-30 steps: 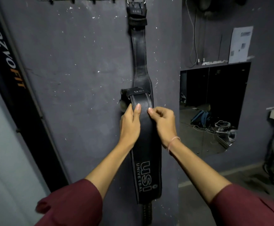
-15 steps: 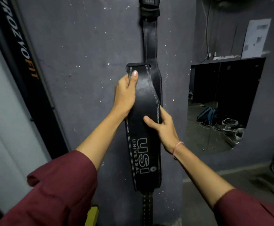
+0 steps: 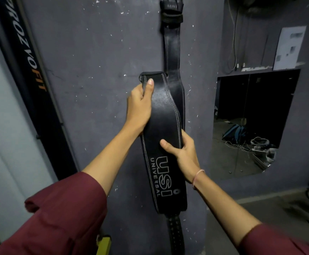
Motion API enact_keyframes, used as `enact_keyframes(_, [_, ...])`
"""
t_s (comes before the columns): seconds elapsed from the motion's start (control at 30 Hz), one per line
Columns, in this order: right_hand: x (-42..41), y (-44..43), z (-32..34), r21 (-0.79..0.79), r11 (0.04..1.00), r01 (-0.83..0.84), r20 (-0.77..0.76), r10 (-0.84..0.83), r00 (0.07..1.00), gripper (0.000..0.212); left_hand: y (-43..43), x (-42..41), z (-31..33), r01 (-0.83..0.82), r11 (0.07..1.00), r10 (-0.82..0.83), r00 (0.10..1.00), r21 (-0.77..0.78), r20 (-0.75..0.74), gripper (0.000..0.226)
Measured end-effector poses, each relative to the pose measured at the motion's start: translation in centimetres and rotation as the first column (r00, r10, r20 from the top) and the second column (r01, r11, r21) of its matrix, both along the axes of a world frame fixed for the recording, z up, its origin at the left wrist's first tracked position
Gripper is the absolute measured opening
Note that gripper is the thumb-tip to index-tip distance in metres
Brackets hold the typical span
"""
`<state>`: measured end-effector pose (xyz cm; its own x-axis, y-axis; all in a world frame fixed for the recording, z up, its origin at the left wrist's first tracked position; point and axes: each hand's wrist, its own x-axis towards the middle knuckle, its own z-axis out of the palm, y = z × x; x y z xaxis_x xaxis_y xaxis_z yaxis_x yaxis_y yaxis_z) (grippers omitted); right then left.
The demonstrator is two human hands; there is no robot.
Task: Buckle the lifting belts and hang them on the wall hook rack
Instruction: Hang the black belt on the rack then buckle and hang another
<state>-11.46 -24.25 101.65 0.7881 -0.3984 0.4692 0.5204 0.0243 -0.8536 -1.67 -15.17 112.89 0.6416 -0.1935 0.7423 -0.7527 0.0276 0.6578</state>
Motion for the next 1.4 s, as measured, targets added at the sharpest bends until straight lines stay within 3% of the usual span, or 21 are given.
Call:
enact_keyframes(0.1, [0.0,0.4,-1.2,0.064,0.997,0.048,0.000,-0.048,0.999,0.025,-0.3,0.5,-1.1,-0.009,1.000,0.010,0.999,0.025,-0.040,0.059])
enact_keyframes(0.27, [0.6,-0.4,0.4,0.105,0.990,0.094,0.062,-0.100,0.993,0.025,-0.4,-1.9,-6.1,-0.126,0.992,0.126,0.992,-0.003,0.033,0.032])
enact_keyframes(0.5, [2.5,-0.7,2.3,0.130,0.990,0.058,0.041,-0.064,0.997,0.019,0.1,-2.9,-11.7,-0.134,0.986,0.124,0.987,-0.095,-0.102,0.031])
enact_keyframes(0.6, [3.2,-0.8,2.1,0.116,0.992,0.054,0.029,-0.058,0.998,0.017,0.3,-2.7,-11.8,-0.106,0.988,0.083,0.979,-0.113,-0.187,0.035])
enact_keyframes(0.73, [4.0,-1.4,2.0,-0.016,0.996,0.086,-0.024,-0.086,0.996,0.025,0.1,-2.8,-11.1,-0.003,0.967,-0.066,0.963,-0.255,-0.261,0.018])
enact_keyframes(0.93, [1.3,-1.0,-2.4,-0.174,0.982,0.074,-0.008,-0.077,0.997,0.049,-0.3,-2.2,-9.1,-0.090,0.957,0.030,0.976,-0.275,-0.214,0.024])
enact_keyframes(1.13, [-2.1,-0.9,-13.5,-0.132,0.989,-0.072,-0.315,0.027,0.949,0.041,0.2,-1.0,-6.7,-0.103,0.965,0.070,0.988,-0.241,-0.139,0.030])
enact_keyframes(1.27, [-0.8,-0.5,-8.8,-0.086,0.995,-0.046,-0.229,0.025,0.973,0.032,0.1,-1.0,-6.5,-0.080,0.973,0.058,0.992,-0.214,-0.108,0.033])
enact_keyframes(1.4, [0.1,-0.7,-4.8,-0.077,0.995,-0.057,-0.115,0.048,0.992,0.036,0.2,-0.8,-5.7,-0.108,0.970,0.086,0.990,-0.220,-0.110,0.040])
